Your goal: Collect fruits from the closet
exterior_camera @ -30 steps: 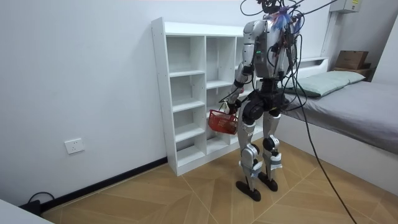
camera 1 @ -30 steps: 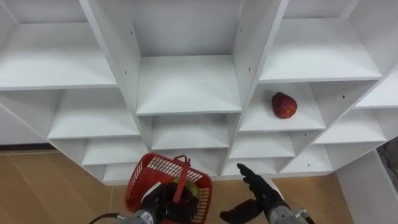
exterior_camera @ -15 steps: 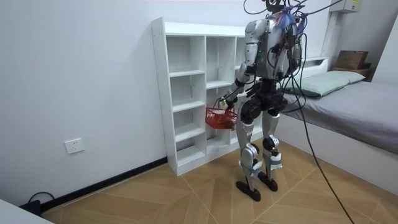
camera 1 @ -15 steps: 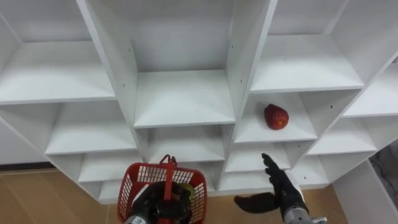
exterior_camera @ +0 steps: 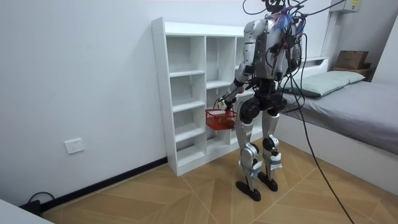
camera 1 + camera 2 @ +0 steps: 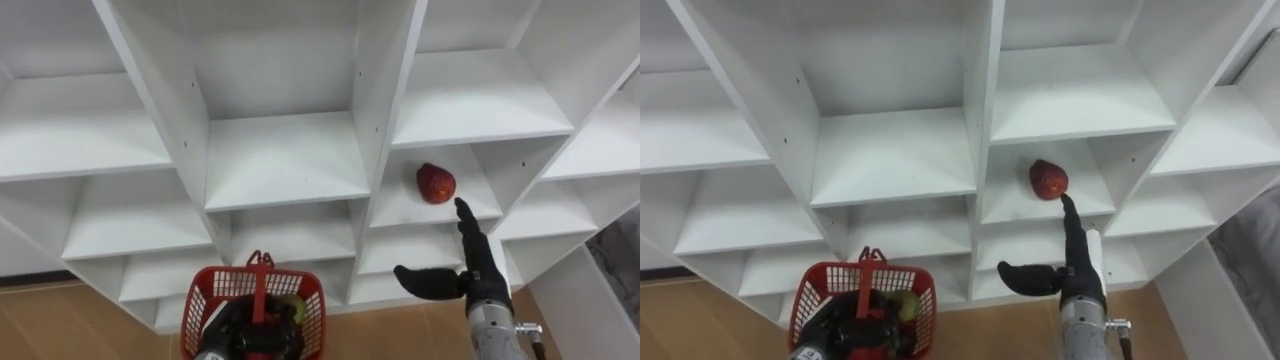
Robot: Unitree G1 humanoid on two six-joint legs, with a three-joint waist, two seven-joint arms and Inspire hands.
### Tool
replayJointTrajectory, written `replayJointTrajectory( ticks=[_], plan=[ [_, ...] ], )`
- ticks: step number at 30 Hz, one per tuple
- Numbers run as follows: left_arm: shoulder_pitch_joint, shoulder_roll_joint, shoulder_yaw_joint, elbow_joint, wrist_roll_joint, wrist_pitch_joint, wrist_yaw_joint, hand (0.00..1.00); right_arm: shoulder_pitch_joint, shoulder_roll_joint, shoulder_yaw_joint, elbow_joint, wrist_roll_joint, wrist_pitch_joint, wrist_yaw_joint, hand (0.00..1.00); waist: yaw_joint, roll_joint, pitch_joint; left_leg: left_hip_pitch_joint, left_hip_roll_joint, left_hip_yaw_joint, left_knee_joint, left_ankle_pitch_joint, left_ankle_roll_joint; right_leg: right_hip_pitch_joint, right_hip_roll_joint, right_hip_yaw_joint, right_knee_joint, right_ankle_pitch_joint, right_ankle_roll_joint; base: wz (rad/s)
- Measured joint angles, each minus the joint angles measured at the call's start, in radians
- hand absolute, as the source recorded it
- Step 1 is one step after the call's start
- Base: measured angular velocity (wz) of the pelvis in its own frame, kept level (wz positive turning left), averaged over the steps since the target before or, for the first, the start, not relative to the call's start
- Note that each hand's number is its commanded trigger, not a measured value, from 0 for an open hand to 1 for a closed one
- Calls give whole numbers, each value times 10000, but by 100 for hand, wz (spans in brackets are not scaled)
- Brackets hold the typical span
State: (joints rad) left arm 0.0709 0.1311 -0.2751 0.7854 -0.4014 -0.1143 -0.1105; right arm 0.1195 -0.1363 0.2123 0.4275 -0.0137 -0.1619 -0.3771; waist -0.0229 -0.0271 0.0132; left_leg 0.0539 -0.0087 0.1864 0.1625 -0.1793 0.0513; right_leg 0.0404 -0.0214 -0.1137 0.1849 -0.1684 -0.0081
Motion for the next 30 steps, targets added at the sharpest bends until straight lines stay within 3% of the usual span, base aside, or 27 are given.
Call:
replayJointTrajectory(
  ticks=[7, 16, 23, 30],
  plan=[
    [32, 8, -3, -3, -11, -1, 0, 100, -9, 0, 7, 1, 8, -317, -439, 0, -2, -31, 22, 122, 2, 0, -1, -7, -2, 129, 7, 7, -17, -2, -1, 0],
    [107, 21, -8, -4, -7, 5, -2, 100, -8, 1, 9, 56, 38, -320, -835, 0, 10, -65, 30, 295, 0, 6, -84, -9, -6, 285, 23, -13, -60, -18, -1, 0],
    [150, 34, 7, -88, 27, 8, -3, 100, -10, -29, 9, 85, 246, -320, -883, 0, 63, -161, -26, 265, -4, -7, -109, -11, -11, 306, 25, -13, -140, -17, -2, 0],
    [130, 36, 98, -473, 46, 49, -3, 100, -92, -216, 15, 280, 631, -269, -850, 0, 343, -146, -36, 65, 19, -14, -73, -33, -33, 116, 31, -33, -62, -16, -4, 0]
  ],
)
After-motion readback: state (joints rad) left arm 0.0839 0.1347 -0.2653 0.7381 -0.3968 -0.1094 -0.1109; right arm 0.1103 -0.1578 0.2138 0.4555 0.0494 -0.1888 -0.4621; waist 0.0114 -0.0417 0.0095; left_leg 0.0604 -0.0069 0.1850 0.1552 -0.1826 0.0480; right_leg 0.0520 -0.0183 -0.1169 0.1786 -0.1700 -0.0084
